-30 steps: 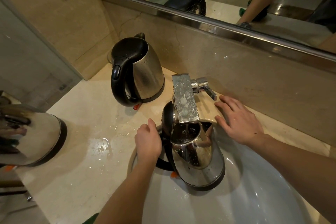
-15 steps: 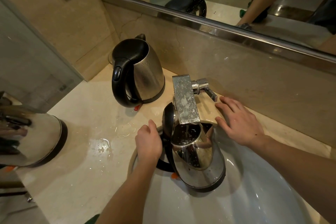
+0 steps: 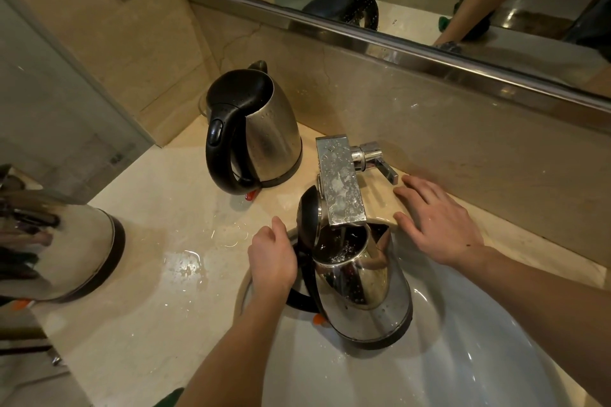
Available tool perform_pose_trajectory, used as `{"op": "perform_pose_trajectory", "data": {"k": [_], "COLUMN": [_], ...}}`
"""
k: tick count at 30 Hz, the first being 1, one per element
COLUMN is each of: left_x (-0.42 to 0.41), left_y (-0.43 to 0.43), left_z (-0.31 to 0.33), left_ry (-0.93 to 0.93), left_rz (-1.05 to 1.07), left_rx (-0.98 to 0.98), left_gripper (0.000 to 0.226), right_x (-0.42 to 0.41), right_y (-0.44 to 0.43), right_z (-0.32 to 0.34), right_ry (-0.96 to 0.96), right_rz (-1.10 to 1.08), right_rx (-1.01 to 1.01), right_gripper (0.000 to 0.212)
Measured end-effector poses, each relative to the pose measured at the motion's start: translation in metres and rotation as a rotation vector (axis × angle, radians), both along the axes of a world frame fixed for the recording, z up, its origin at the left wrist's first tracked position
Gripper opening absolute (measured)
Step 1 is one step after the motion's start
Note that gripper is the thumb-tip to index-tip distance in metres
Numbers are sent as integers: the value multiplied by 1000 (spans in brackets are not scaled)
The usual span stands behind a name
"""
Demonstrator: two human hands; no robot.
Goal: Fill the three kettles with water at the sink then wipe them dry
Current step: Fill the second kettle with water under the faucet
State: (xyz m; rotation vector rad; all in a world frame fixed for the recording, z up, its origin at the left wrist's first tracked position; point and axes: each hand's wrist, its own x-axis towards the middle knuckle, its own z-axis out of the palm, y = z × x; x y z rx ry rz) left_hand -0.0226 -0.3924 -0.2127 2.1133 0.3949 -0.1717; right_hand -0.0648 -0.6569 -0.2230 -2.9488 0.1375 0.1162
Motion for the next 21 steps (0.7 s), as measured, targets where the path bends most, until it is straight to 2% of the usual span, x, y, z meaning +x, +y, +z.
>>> {"op": "perform_pose_trajectory", "data": {"k": [21], "left_x": [0], "left_y": [-1], "left_z": [3], "left_ry": [1], "left_rz": [-1], "left_rx": [13], "left_gripper": [48], "right_x": [-1], "right_y": [0], "right_z": [-1], "right_ry": [-13], "right_rz": [3], "right_rx": [0], "right_gripper": [70]}}
